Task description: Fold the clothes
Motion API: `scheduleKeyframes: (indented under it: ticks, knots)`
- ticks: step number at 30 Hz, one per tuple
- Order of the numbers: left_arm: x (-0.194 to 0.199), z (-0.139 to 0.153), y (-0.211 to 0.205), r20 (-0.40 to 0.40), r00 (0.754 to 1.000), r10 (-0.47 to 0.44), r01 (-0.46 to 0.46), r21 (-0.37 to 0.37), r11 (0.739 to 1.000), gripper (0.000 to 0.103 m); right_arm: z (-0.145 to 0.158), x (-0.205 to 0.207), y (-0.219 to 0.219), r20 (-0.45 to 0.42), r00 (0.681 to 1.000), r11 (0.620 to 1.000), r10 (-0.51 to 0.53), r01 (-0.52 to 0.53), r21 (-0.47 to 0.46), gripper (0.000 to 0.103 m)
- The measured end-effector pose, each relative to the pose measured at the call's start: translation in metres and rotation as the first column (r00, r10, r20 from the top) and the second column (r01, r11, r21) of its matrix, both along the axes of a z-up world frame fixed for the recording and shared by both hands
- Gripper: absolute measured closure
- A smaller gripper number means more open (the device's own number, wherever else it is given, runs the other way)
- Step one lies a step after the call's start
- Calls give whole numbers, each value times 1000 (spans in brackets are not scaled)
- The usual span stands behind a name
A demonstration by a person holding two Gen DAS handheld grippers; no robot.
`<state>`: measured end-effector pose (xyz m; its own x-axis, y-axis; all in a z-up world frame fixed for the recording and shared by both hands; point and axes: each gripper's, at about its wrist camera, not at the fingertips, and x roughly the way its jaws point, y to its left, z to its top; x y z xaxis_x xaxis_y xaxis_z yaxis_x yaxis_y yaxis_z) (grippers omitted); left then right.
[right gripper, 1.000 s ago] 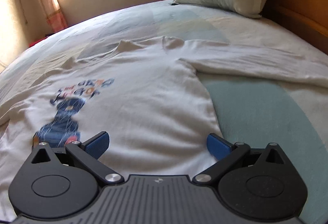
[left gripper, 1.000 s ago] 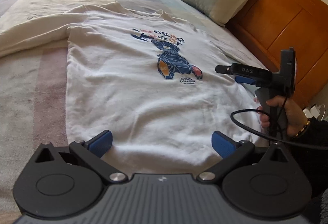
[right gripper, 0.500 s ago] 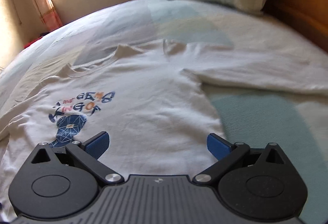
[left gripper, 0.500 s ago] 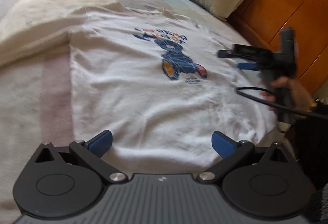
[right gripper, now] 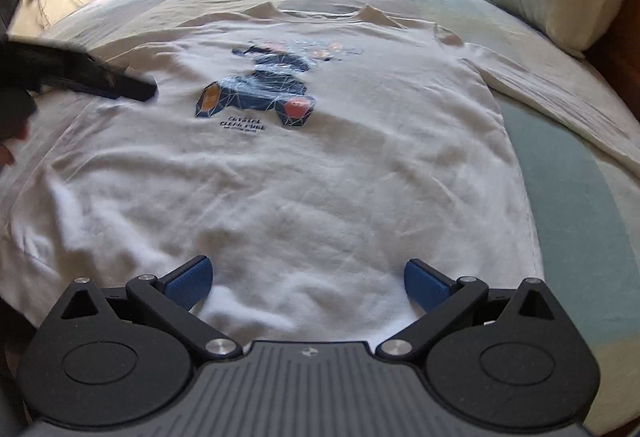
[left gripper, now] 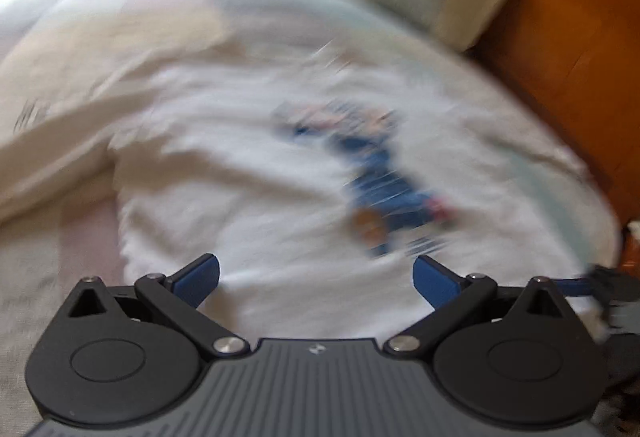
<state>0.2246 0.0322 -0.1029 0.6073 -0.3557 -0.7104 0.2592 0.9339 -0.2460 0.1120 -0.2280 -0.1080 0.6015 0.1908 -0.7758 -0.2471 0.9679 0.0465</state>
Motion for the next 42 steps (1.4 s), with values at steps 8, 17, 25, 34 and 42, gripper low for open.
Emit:
scheduleKeyframes:
  ticks: [8,17,25,34,42]
  knots:
    - [-24,20,9,4,1000,-7,7,36,999,1,-4,-4,-2,35,999,1000,-22,22,8,0]
    - [-47,-5,17,-84,996,-31,34,34,999,1,-5,-7,-2,56,998,1000,-21,20,8,0]
    - [-73,28,-5,-31,985,-172,170,-42,984,1,-6,-8,-1,69,997,1000,-30,30,8,0]
    - [-68,16,-15,-122,969,-215,211,-41,977,1,-7,-15,-2,92,995,999,-36,34,14,0]
    - [38,32,-35,-75,984,-159,155,-59,986,1,-9,-19,-5,120,992,999,-29,27,25,0]
